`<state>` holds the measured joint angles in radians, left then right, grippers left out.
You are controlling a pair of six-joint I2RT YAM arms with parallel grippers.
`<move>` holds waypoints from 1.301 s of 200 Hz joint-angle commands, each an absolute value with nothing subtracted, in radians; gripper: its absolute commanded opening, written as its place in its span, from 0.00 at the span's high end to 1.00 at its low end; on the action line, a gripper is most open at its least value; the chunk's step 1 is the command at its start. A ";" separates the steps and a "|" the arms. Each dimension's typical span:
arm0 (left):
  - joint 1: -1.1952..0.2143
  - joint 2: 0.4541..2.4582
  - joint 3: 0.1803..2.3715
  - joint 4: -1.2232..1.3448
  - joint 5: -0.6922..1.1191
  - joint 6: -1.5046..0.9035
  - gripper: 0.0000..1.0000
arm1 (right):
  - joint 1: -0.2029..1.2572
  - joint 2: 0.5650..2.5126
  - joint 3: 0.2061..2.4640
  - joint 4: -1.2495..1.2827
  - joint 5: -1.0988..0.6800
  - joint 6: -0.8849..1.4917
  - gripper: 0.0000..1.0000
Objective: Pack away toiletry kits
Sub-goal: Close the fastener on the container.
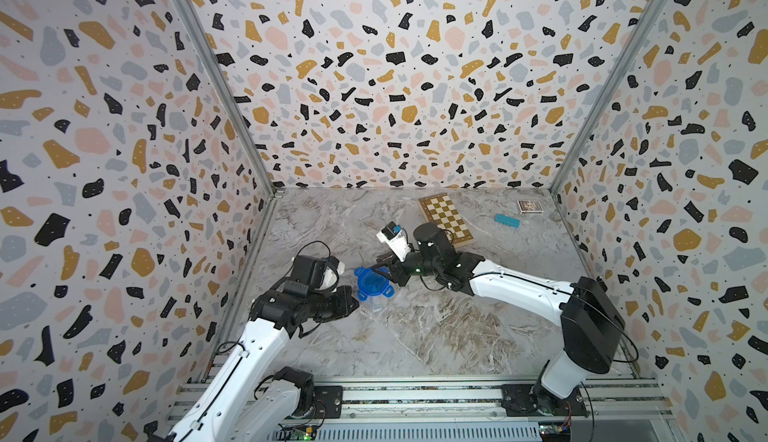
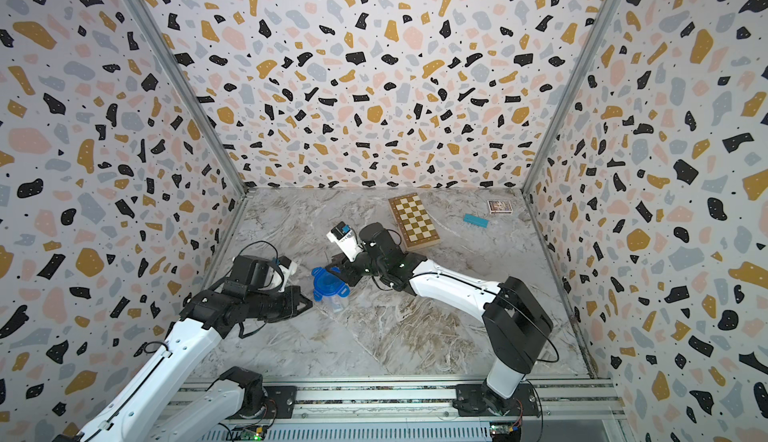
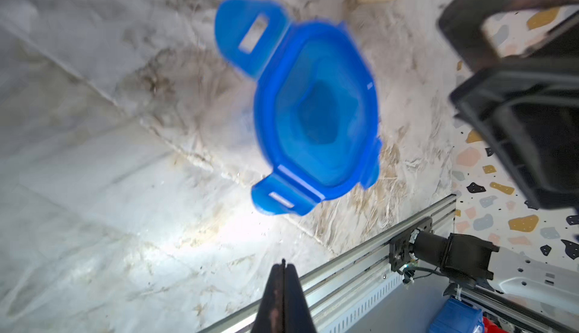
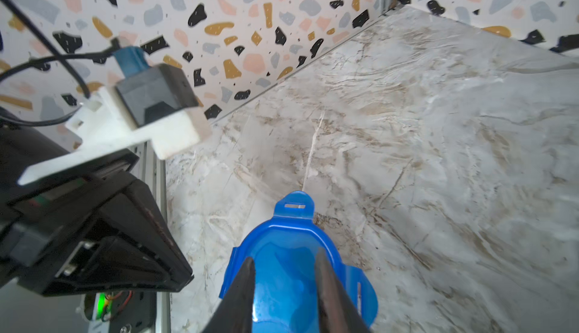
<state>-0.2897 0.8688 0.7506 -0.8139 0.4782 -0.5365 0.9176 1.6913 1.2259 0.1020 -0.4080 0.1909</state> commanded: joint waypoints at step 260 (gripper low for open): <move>-0.284 1.031 0.832 -0.728 0.375 -0.521 1.00 | 0.902 1.762 1.230 0.078 -0.457 0.264 1.00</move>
